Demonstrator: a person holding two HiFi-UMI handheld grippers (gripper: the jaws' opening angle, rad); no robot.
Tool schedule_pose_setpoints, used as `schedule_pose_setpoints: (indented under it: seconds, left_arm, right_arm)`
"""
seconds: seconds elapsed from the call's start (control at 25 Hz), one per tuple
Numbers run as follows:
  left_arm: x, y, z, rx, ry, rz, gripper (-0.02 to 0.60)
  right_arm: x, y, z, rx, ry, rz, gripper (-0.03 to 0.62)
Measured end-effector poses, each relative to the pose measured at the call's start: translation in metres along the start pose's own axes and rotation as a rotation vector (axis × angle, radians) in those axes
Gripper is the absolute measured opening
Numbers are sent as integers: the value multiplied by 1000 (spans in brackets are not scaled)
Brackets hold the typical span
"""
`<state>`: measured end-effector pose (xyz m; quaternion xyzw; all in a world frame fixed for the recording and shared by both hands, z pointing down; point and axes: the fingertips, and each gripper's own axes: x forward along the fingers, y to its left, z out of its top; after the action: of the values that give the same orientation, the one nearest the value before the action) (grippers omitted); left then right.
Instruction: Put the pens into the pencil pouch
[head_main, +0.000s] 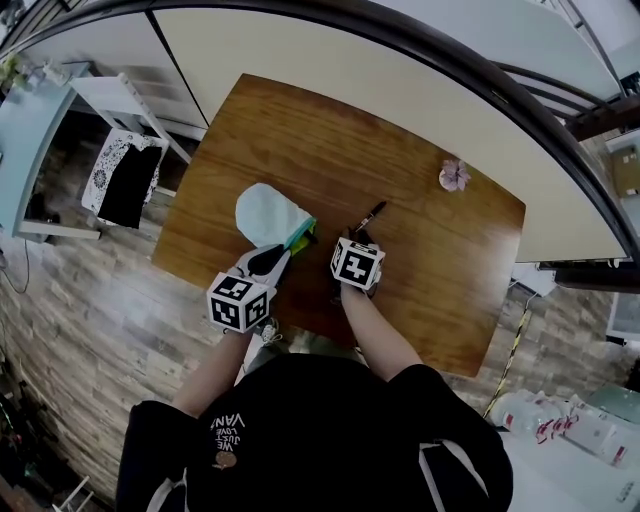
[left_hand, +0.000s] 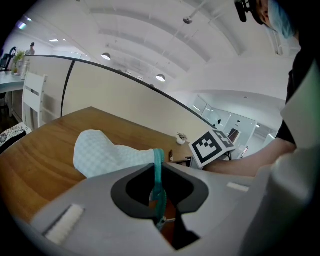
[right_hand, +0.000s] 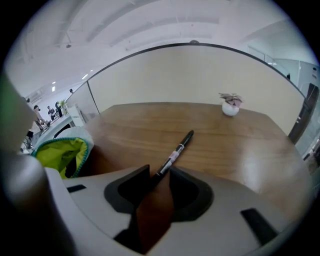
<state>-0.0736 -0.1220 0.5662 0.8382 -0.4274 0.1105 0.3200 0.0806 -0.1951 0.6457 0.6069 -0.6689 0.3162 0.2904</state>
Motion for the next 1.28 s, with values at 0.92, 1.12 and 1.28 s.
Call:
schedule_pose_setpoints:
  seconds: [0.92,1.12,1.28]
  left_arm:
    - [17,-3,4,23,22,-58,52]
    - [21,-11,3,50,35,-88,52]
    - [21,-22,1,74,43,-115,52]
  right_arm:
    - [-89,27,-44,-74,-42,256,46]
    - [-116,53,-54,-128,-49,348,46]
    - [-128,69,-60,-157,-26,411,46]
